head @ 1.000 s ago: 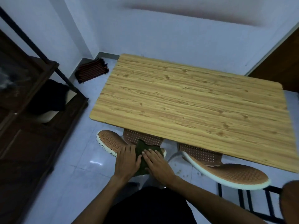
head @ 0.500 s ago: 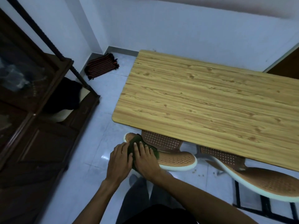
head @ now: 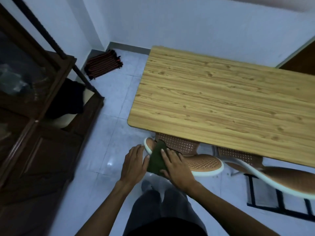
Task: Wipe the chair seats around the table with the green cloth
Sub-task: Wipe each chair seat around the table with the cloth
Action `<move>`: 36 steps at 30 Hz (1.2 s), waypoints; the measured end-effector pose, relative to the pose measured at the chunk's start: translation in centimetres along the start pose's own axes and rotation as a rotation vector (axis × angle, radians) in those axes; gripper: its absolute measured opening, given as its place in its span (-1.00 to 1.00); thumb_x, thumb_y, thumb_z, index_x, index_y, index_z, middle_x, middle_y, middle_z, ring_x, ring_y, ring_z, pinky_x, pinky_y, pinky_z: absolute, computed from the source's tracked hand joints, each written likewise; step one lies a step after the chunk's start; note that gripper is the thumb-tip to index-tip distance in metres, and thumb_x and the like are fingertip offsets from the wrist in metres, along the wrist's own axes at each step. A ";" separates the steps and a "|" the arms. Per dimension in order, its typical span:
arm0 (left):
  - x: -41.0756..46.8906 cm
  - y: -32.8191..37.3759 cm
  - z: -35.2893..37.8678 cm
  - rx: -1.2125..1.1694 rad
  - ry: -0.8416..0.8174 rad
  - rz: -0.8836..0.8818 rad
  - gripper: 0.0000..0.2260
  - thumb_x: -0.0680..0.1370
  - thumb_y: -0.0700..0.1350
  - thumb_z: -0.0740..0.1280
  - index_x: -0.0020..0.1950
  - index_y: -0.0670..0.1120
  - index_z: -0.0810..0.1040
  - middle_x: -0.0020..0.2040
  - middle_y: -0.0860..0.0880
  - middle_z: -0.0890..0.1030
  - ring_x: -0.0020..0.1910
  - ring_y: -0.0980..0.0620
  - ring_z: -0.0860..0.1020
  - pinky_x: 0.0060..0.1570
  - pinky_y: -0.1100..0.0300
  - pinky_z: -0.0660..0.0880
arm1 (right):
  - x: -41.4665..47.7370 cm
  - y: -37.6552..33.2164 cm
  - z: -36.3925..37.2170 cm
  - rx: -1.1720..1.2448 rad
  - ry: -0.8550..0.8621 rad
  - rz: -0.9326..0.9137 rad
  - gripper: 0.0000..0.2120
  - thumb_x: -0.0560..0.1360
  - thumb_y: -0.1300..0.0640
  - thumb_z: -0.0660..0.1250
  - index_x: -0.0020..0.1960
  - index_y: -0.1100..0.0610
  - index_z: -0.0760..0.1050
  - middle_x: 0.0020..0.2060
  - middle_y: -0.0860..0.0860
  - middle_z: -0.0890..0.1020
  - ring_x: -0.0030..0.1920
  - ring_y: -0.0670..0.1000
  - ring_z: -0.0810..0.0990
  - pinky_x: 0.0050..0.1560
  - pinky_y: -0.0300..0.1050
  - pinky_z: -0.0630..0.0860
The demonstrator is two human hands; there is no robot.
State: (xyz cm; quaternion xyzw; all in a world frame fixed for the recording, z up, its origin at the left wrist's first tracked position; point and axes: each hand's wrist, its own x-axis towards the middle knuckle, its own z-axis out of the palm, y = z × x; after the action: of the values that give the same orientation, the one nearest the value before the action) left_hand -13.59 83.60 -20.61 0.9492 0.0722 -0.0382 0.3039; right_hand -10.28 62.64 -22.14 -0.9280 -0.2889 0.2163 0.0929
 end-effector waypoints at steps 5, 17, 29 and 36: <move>-0.2 -0.3 0.8 0.047 -0.059 0.058 -0.54 0.59 0.11 0.19 0.41 -0.10 0.40 0.29 -0.08 0.54 0.22 -0.03 0.51 0.14 0.18 0.40 | -9.7 10.0 0.0 -0.196 -0.020 0.056 -0.36 0.62 -0.15 0.02 0.62 0.07 0.02 0.56 0.15 0.24 0.54 0.22 0.23 0.49 0.26 0.10; 0.1 -0.4 1.0 0.134 -0.129 0.074 -0.49 0.58 0.11 0.25 0.43 -0.15 0.38 0.31 -0.13 0.53 0.25 -0.08 0.50 0.18 0.05 0.46 | -6.7 2.0 0.5 0.000 0.106 0.208 -0.28 0.59 -0.25 0.05 0.59 0.16 0.13 0.58 0.15 0.17 0.58 0.22 0.06 0.52 0.26 -0.08; 0.7 1.2 2.4 0.372 -0.114 0.001 -0.38 0.54 0.28 0.16 0.28 -0.24 0.47 0.21 -0.21 0.57 0.26 -0.20 0.45 0.19 -0.15 0.43 | -7.6 4.8 1.1 -0.003 0.216 0.556 -0.41 0.66 -0.20 -0.10 0.47 0.10 0.41 0.58 0.16 0.18 0.58 0.27 0.04 0.47 0.42 0.03; 0.0 3.2 3.1 0.413 -0.254 0.124 -0.28 0.55 0.31 0.14 0.47 -0.24 0.31 0.47 -0.27 0.37 0.47 -0.31 0.26 0.42 -0.28 0.20 | -8.6 3.0 0.8 0.176 0.344 0.730 -0.45 0.64 -0.13 0.04 0.56 0.08 0.25 0.58 0.18 0.17 0.58 0.26 0.03 0.50 0.42 0.01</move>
State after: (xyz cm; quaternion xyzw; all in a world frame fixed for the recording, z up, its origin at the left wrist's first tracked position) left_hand -13.14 79.23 -21.28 0.9814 -0.0344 -0.1523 0.1121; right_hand -15.50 55.27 -20.73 -0.9807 0.0983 0.1007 0.1359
